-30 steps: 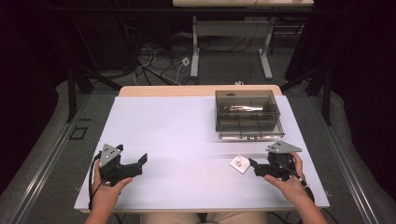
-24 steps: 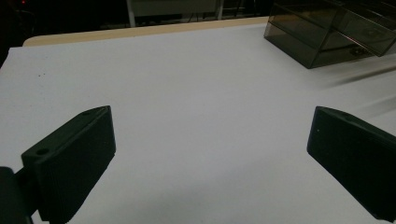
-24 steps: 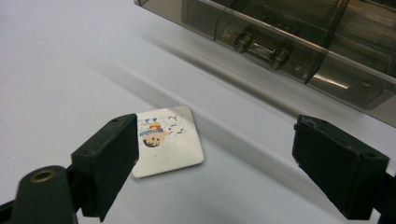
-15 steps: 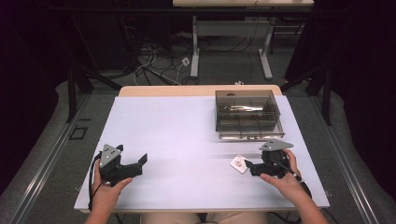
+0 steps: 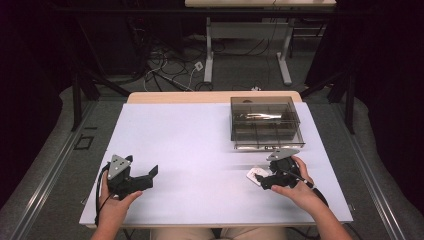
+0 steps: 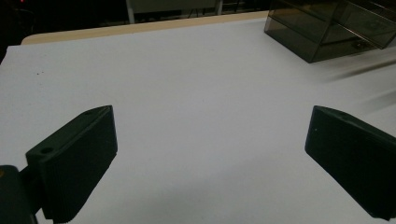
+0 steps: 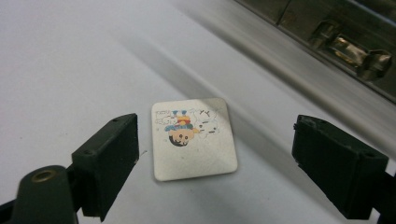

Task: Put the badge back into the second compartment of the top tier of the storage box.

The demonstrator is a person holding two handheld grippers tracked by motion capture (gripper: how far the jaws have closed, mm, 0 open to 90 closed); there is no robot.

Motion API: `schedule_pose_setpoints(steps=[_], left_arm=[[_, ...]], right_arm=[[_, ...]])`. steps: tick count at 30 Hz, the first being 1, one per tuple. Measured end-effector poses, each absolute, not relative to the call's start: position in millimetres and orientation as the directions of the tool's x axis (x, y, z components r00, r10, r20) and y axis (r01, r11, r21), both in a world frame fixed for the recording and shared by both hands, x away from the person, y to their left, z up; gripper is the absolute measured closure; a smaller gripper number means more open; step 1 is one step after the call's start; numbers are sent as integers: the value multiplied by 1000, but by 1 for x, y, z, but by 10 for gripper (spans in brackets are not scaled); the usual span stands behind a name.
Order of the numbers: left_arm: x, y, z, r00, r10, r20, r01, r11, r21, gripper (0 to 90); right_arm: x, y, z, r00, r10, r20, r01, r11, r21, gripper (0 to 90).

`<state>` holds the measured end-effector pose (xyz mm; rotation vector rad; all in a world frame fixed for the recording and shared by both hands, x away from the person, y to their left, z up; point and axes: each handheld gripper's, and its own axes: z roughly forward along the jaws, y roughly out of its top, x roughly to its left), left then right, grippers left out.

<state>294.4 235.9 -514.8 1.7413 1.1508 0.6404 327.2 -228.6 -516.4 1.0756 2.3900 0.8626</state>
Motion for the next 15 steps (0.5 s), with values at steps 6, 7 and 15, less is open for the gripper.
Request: schedule_pose_setpoints(steps=[6, 7, 15], left_arm=[[294, 236, -515, 426, 903, -61, 424, -140, 895, 27], [294, 236, -515, 426, 903, -61, 424, -140, 895, 27], [294, 236, -515, 427, 902, -62, 427, -141, 893, 29]], right_arm=[[330, -224, -520, -644, 762, -77, 542, 525, 656, 148], [330, -224, -520, -641, 764, -71, 549, 521, 653, 148], [335, -221, -522, -666, 743, -65, 551, 549, 629, 149]])
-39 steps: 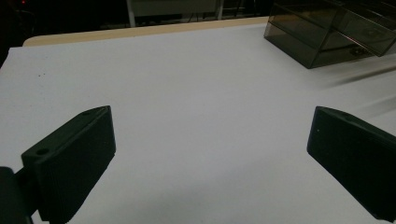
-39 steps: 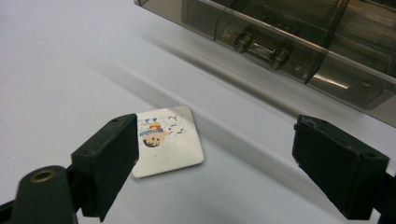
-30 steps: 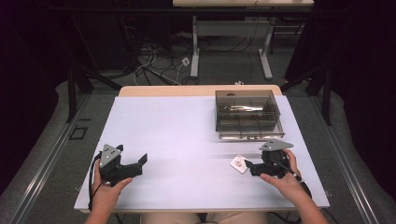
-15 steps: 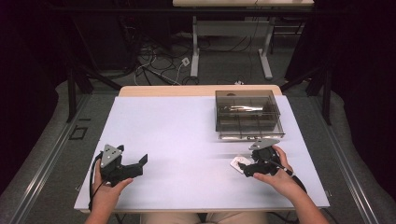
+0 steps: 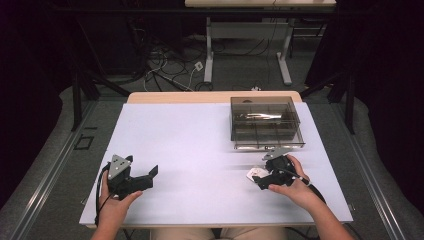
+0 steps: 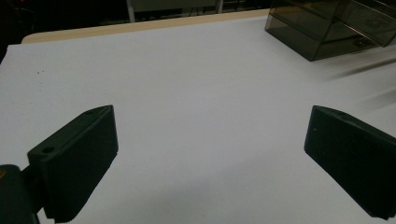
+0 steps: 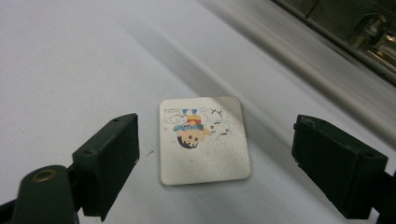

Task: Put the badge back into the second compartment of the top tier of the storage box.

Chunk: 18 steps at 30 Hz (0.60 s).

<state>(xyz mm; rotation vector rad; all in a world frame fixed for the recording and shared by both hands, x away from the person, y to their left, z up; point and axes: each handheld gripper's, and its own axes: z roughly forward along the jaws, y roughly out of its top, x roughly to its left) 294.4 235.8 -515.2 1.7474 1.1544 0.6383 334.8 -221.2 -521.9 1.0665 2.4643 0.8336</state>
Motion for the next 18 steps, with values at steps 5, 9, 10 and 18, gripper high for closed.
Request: schedule_pose_setpoints(steps=[5, 9, 10, 18], left_arm=[[295, 236, -516, 426, 903, -61, 431, -143, 891, 30], [295, 236, -516, 426, 903, -59, 432, -145, 890, 32], [295, 236, -516, 426, 903, -60, 433, -145, 890, 32], [295, 236, -516, 428, 902, -58, 434, -149, 889, 33]], right_arm=[[337, -219, -524, -665, 744, -72, 556, 557, 618, 149], [338, -217, -526, -668, 741, -71, 559, 562, 610, 149], [339, -216, -527, -668, 741, -70, 558, 561, 612, 149], [342, -214, -530, -673, 737, -61, 579, 577, 576, 149]])
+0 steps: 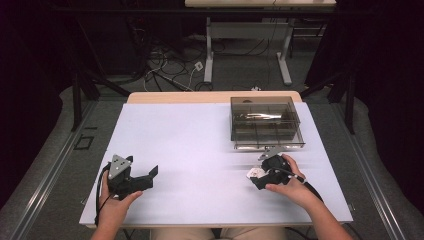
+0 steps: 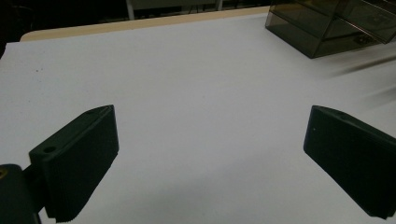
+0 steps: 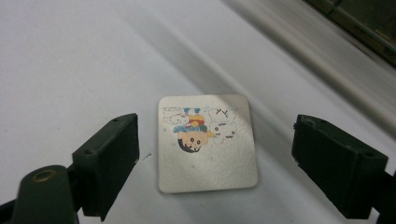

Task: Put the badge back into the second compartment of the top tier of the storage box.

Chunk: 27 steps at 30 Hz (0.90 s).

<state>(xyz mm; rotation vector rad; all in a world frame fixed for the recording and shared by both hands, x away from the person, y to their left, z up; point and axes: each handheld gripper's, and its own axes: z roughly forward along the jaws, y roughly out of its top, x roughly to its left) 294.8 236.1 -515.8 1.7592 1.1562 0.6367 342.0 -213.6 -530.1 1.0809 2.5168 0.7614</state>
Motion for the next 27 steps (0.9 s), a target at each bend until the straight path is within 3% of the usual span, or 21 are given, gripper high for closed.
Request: schedule_pose_setpoints(steps=[27], left_arm=[[295, 235, -517, 430, 901, -60, 437, -149, 887, 42]], right_arm=[[353, -210, -548, -694, 720, -19, 597, 591, 543, 153]])
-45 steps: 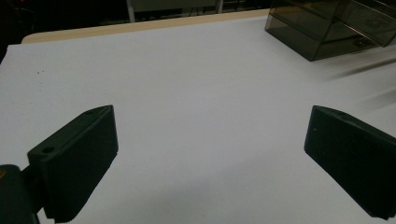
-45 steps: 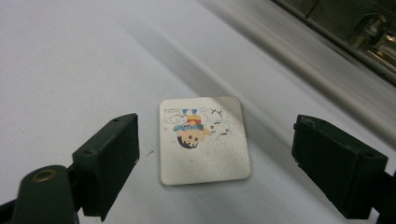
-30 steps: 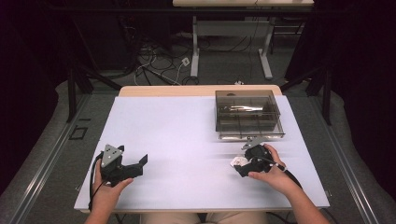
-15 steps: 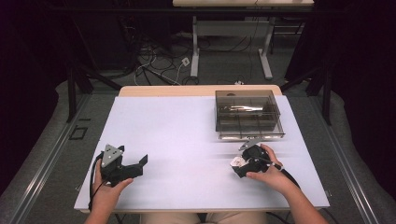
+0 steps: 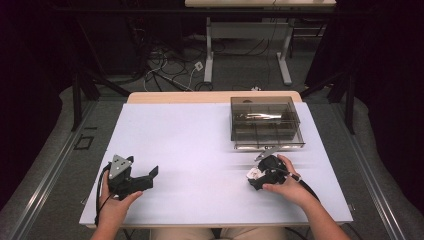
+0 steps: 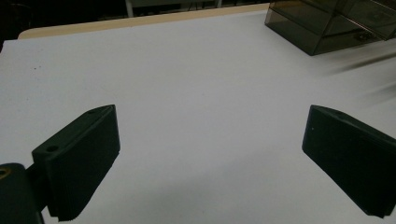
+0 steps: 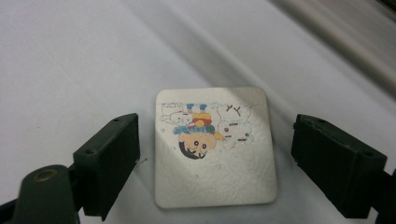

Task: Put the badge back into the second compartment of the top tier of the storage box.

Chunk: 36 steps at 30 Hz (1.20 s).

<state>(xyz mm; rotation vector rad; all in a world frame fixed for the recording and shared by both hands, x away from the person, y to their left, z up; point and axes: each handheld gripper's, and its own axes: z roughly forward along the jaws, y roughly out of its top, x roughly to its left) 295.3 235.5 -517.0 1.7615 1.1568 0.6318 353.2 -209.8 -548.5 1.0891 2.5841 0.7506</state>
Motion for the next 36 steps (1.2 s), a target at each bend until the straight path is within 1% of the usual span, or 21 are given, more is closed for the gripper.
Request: schedule_pose_setpoints(steps=[8, 15, 18, 20, 25, 28, 30, 36], left_arm=[[295, 235, -517, 430, 901, -60, 438, -150, 886, 44], [295, 236, -517, 431, 901, -57, 438, -154, 886, 47], [295, 235, -517, 431, 901, -57, 439, -154, 885, 49], [295, 235, -517, 431, 901, -57, 439, -154, 885, 50], [295, 235, -517, 431, 901, -58, 440, -154, 885, 52], [295, 235, -517, 430, 901, -57, 440, -154, 885, 53], [295, 235, -517, 430, 901, -56, 440, -156, 884, 54], [295, 235, -517, 430, 901, -56, 441, -156, 884, 56]], right_arm=[[355, -211, -549, -688, 726, -5, 608, 580, 542, 159], [354, -212, -549, -693, 720, 17, 613, 577, 540, 205], [354, -211, -550, -692, 721, 21, 608, 567, 555, 217], [354, -211, -548, -691, 723, 20, 617, 575, 537, 219], [353, -210, -549, -683, 730, 21, 614, 558, 559, 250], [353, -211, -549, -686, 727, 24, 611, 558, 562, 283], [353, -211, -547, -686, 728, 14, 612, 566, 553, 325], [352, -211, -547, -675, 737, 16, 620, 556, 553, 330]])
